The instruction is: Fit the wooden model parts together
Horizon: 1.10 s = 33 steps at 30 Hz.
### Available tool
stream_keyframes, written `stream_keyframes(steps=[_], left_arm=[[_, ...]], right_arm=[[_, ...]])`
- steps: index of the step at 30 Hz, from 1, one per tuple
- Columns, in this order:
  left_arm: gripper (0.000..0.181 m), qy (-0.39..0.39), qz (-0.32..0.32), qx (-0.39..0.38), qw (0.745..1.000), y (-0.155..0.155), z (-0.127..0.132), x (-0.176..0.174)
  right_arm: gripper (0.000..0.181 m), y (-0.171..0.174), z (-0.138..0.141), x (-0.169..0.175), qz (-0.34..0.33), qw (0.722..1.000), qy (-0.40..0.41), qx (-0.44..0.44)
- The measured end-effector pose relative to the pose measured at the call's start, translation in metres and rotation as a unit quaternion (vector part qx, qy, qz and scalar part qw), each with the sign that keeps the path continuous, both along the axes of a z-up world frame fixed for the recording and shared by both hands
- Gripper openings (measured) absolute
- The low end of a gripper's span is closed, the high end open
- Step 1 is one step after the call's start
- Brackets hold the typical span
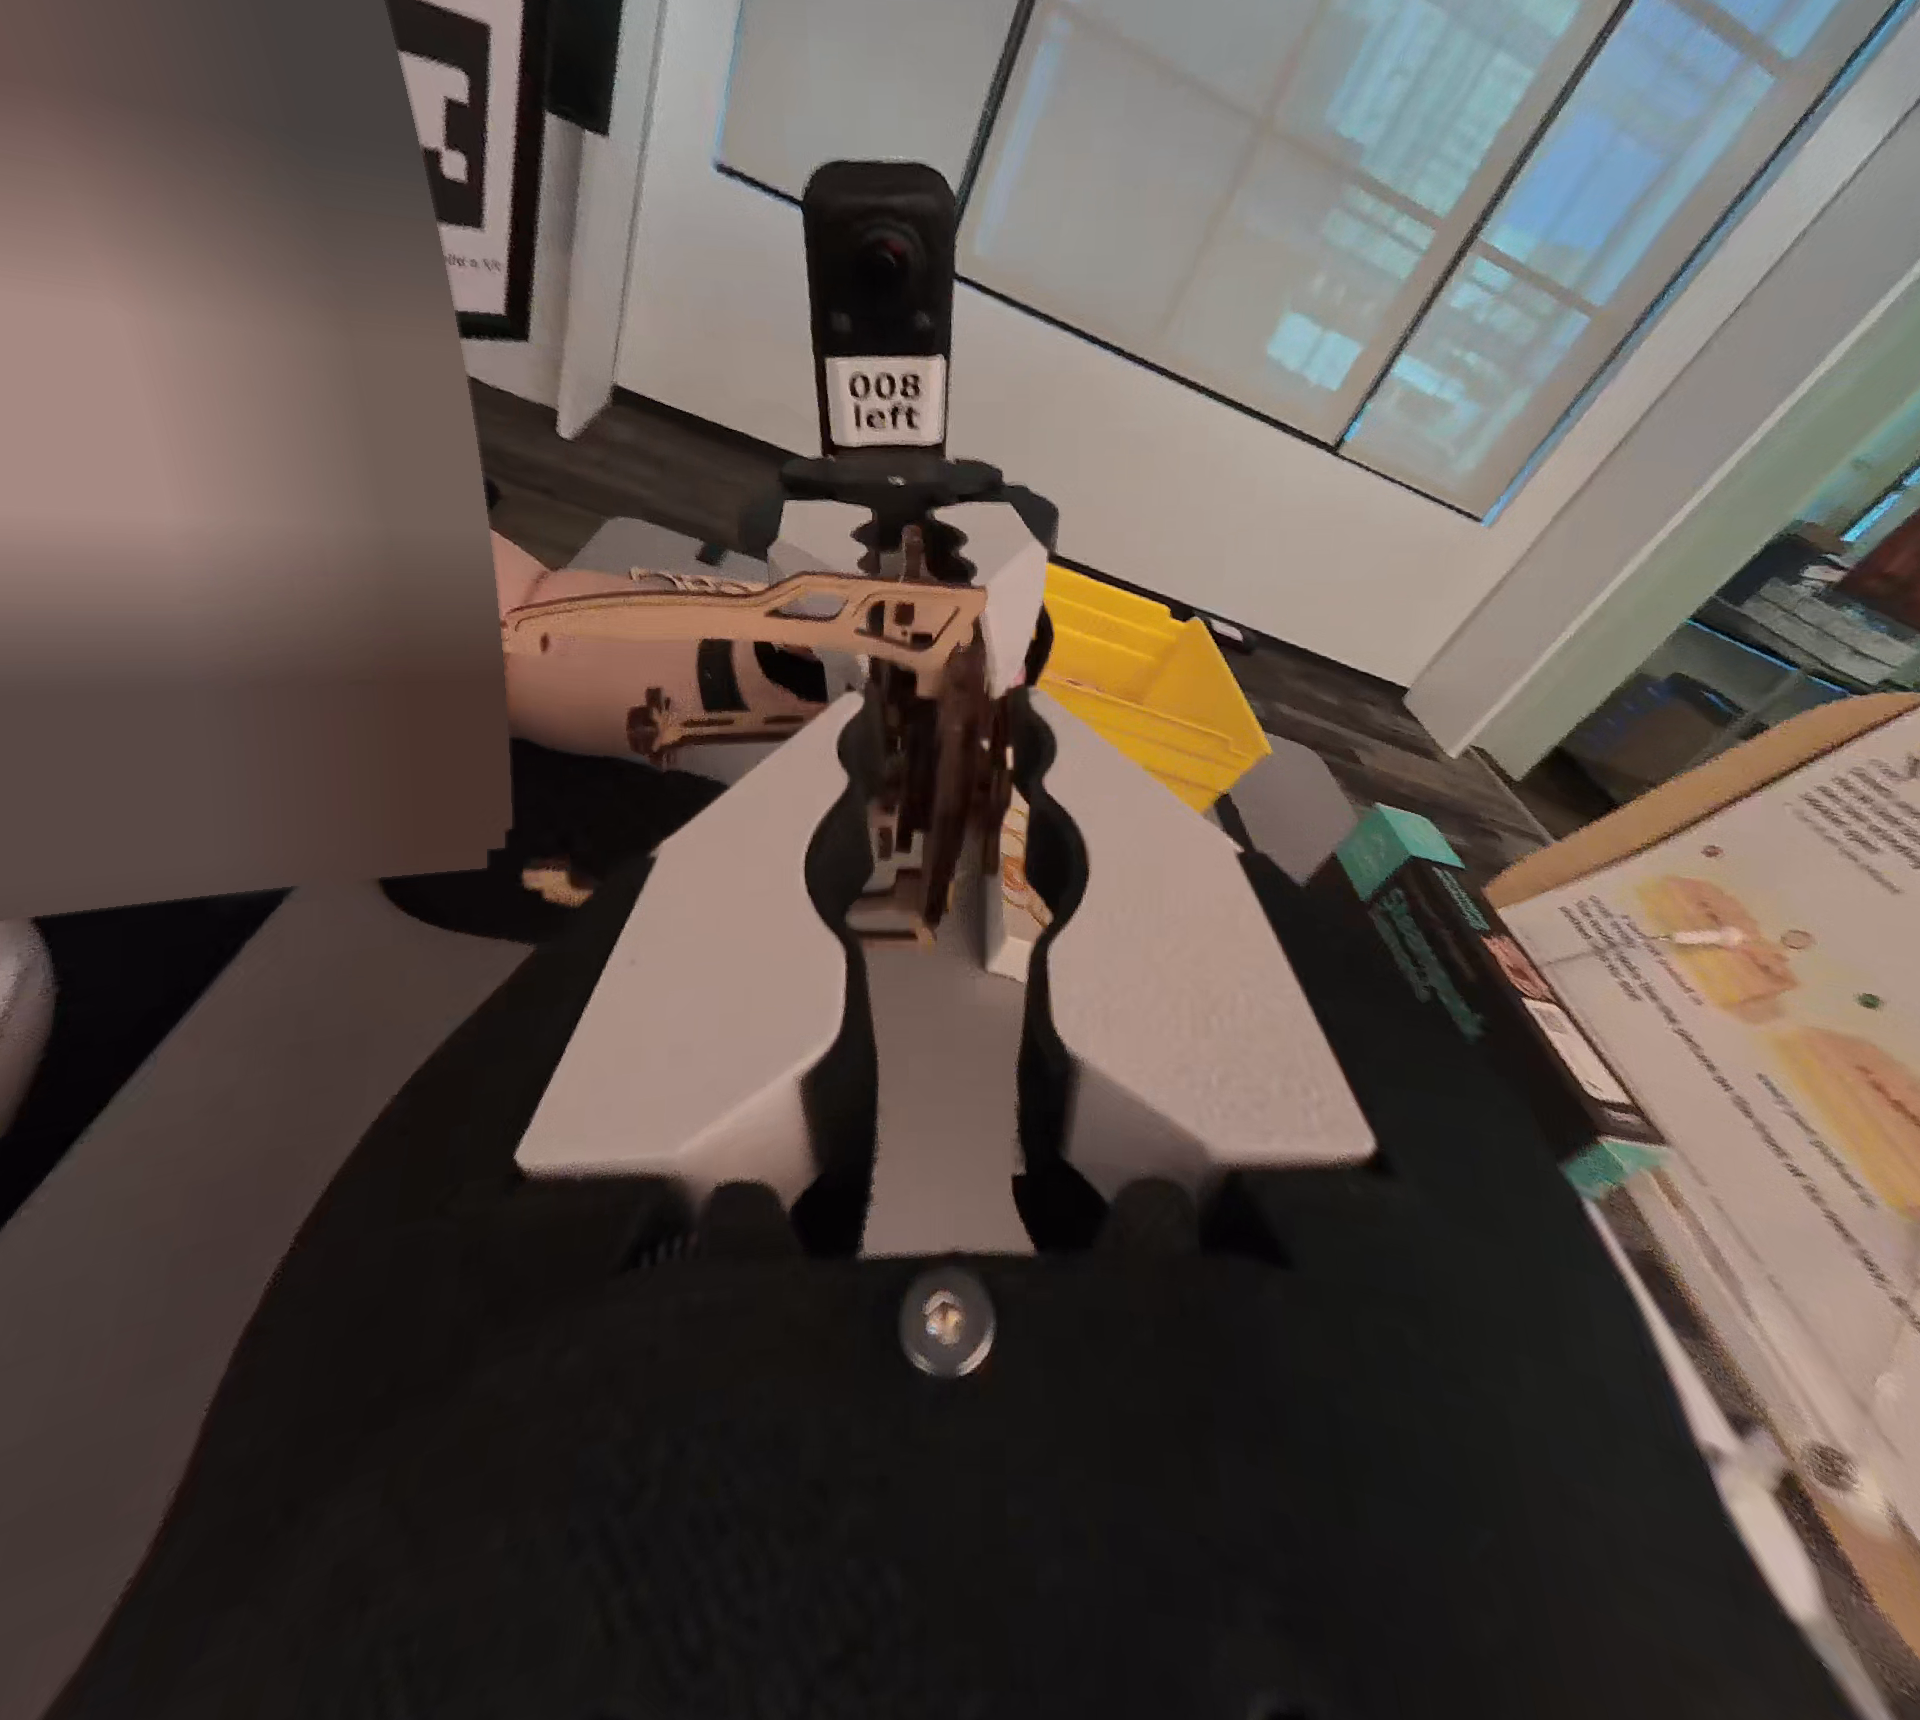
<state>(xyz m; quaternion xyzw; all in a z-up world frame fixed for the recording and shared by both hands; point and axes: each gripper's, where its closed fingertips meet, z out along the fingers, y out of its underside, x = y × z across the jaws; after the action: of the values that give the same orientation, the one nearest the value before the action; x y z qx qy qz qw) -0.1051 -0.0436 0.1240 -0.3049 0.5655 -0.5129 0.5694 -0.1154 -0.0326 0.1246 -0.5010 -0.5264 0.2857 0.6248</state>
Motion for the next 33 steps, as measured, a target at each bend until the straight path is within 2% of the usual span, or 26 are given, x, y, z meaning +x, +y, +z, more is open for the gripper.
stream_keyframes(steps=[8, 10, 13, 18, 21, 24, 26, 28, 31, 33], left_arm=[[0.017, -0.009, -0.005, 0.008, 1.000, 0.000, 0.003, -0.005], [0.016, -0.006, 0.003, 0.010, 1.000, 0.002, 0.004, -0.006], [0.022, -0.028, 0.016, 0.029, 0.999, 0.005, 0.010, -0.012], [0.023, -0.034, 0.035, 0.069, 0.996, 0.002, 0.015, -0.019], [0.017, -0.040, 0.072, 0.092, 0.992, 0.004, 0.019, -0.019], [0.019, -0.037, 0.113, 0.133, 0.984, 0.006, 0.021, -0.020], [0.021, -0.023, 0.118, 0.148, 0.982, 0.002, 0.022, -0.024], [0.024, 0.000, 0.103, 0.132, 0.986, -0.005, 0.025, -0.028], [0.029, 0.019, 0.135, 0.101, 0.985, -0.004, 0.032, -0.031], [0.025, 0.042, 0.168, 0.094, 0.980, -0.003, 0.029, -0.027]], right_arm=[[0.019, 0.001, 0.004, -0.005, 0.021, 0.998, 0.034, -0.056], [0.018, 0.003, 0.006, -0.003, 0.006, 0.998, 0.034, -0.051], [0.019, 0.005, 0.013, 0.001, -0.040, 0.999, 0.023, 0.025], [0.018, -0.001, 0.021, 0.002, -0.080, 0.993, 0.006, 0.090], [0.018, -0.006, 0.024, -0.001, -0.102, 0.981, -0.013, 0.164], [0.018, -0.008, 0.028, -0.002, -0.145, 0.960, -0.030, 0.237], [0.018, -0.007, 0.031, 0.000, -0.184, 0.934, -0.051, 0.301], [0.018, -0.007, 0.031, 0.000, -0.215, 0.906, -0.076, 0.357], [0.018, -0.007, 0.031, -0.004, -0.240, 0.872, -0.099, 0.415], [0.018, -0.006, 0.028, -0.008, -0.254, 0.849, -0.116, 0.449]])
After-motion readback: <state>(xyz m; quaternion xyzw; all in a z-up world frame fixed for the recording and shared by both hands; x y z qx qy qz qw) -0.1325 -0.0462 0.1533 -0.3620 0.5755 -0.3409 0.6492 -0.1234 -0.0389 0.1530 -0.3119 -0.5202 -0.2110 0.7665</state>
